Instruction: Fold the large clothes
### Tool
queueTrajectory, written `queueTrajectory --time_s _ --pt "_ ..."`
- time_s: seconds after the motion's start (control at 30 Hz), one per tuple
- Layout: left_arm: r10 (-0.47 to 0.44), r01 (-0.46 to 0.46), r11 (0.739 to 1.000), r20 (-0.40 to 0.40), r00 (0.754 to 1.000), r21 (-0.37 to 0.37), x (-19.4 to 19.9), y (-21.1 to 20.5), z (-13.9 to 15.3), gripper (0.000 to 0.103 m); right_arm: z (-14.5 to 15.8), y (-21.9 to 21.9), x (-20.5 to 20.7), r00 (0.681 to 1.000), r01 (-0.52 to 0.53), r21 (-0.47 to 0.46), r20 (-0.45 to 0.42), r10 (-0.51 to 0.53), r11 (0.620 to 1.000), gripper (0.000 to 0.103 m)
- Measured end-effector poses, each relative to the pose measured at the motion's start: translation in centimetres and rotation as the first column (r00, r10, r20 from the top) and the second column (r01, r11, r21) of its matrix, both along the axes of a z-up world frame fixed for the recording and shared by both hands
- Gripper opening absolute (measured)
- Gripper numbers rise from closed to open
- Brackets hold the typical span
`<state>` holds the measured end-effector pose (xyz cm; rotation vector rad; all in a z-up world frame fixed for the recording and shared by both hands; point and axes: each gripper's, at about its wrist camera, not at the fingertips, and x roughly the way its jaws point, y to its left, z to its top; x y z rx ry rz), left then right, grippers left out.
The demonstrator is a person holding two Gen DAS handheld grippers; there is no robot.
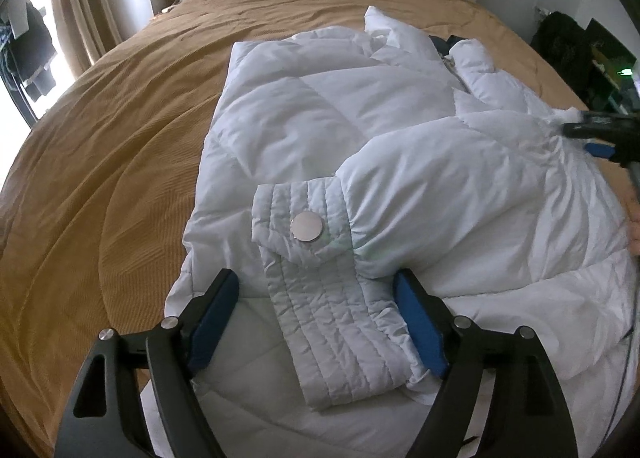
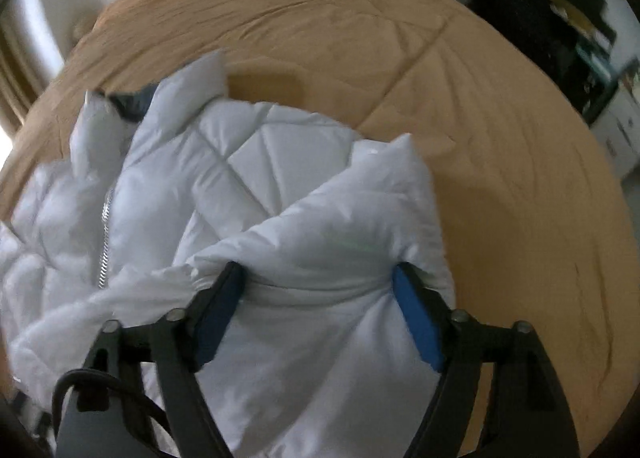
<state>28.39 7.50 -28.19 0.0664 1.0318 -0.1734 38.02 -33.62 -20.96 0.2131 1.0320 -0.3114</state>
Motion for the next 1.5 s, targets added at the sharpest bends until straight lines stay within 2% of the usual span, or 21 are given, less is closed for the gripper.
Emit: queueTrajectory --time_s 0.1,0.2,0.23,0.37,0.4,0.47,0.57,0.7,0.77,0.83,0.9,0.97,1.07,1.13,1.23,1.4,1.5 --pt "-0.001 0.001 1.000 0.003 1.000 -0.004 -0.1 0.1 0.0 0.081 2.5 0.4 -4.5 0.996 -0.046 0.056 0.083 0.042 0.997 0.066" --pt "0.007 -0.007 1.000 0.003 1.000 -0.008 -0.2 0.0 0.0 0.081 3.2 1.8 -10.4 0.986 -0.129 0.064 0.114 0.121 0.990 0.066" --pt "0.012 -0.012 1.000 0.005 1.000 -0.005 -0.2 -0.1 0.0 0.081 2.9 2.3 -11.7 0.983 -0.149 0.058 0.113 0.142 0.987 0.066" --pt "0.028 -0.028 1.000 0.005 1.000 -0.010 -0.2 -0.1 0.2 0.081 -0.2 3.2 -16.7 0.977 -0.213 0.059 0.020 0.212 0.975 0.066" --pt "0.029 -0.029 0.999 0.007 1.000 -0.020 -0.3 0.0 0.6 0.081 -1.4 3.4 -17.0 0.974 -0.224 0.038 -0.015 0.224 0.974 0.066" --pt "0.038 -0.038 0.999 0.033 0.999 -0.010 -0.6 0.3 1.9 0.079 -2.4 3.4 -17.4 0.974 -0.224 0.025 -0.015 0.225 0.974 0.067" --pt "0.066 -0.067 0.998 0.135 0.989 0.000 -1.6 0.4 5.3 0.078 -2.2 3.2 -17.5 0.979 -0.204 0.037 -0.013 0.205 0.978 0.068" --pt "-0.008 0.018 0.999 0.213 0.977 -0.044 -1.8 -2.8 8.1 0.080 -2.4 3.3 -17.2 0.979 -0.202 0.047 -0.008 0.203 0.978 0.070" --pt "-0.071 0.083 0.995 0.192 0.979 -0.059 -0.9 -5.1 7.6 0.080 -2.7 3.7 -16.8 0.979 -0.204 0.040 -0.008 0.204 0.978 0.070" --pt "-0.111 0.121 0.989 0.127 0.986 -0.080 0.5 -6.9 6.1 0.080 -2.8 3.5 -16.1 0.979 -0.202 0.036 -0.008 0.202 0.979 0.070" --pt "-0.110 0.109 0.989 0.002 0.994 -0.104 2.5 -7.8 3.1 0.080 -3.0 3.5 -16.2 0.979 -0.201 0.038 -0.006 0.201 0.979 0.070" --pt "-0.077 0.074 0.994 -0.037 0.996 -0.081 3.5 -7.3 1.1 0.081 -3.1 3.7 -16.3 0.979 -0.203 0.039 -0.004 0.204 0.978 0.071" --pt "-0.114 0.113 0.989 -0.009 0.993 -0.098 3.5 -5.9 0.3 0.076 -3.2 3.7 -16.5 0.976 -0.219 0.031 -0.005 0.219 0.975 0.072" --pt "-0.137 0.137 0.989 0.002 0.991 -0.055 2.9 -6.1 0.2 0.075 -3.2 3.8 -16.7 0.973 -0.228 0.012 -0.010 0.228 0.974 0.073" --pt "-0.118 0.118 0.993 0.018 0.993 -0.030 1.4 -5.9 1.3 0.074 -3.3 3.9 -16.5 0.973 -0.231 -0.001 -0.023 0.231 0.973 0.074" --pt "-0.132 0.133 0.991 0.071 0.989 -0.002 -4.7 -4.5 4.2 0.074 -0.7 5.4 -19.3 0.971 -0.239 -0.068 0.006 0.239 0.969 0.074" --pt "-0.116 0.115 0.993 0.080 0.990 0.013 -8.3 -3.5 4.8 0.081 1.3 7.5 -22.0 0.956 -0.286 -0.083 0.051 0.290 0.955 0.074"
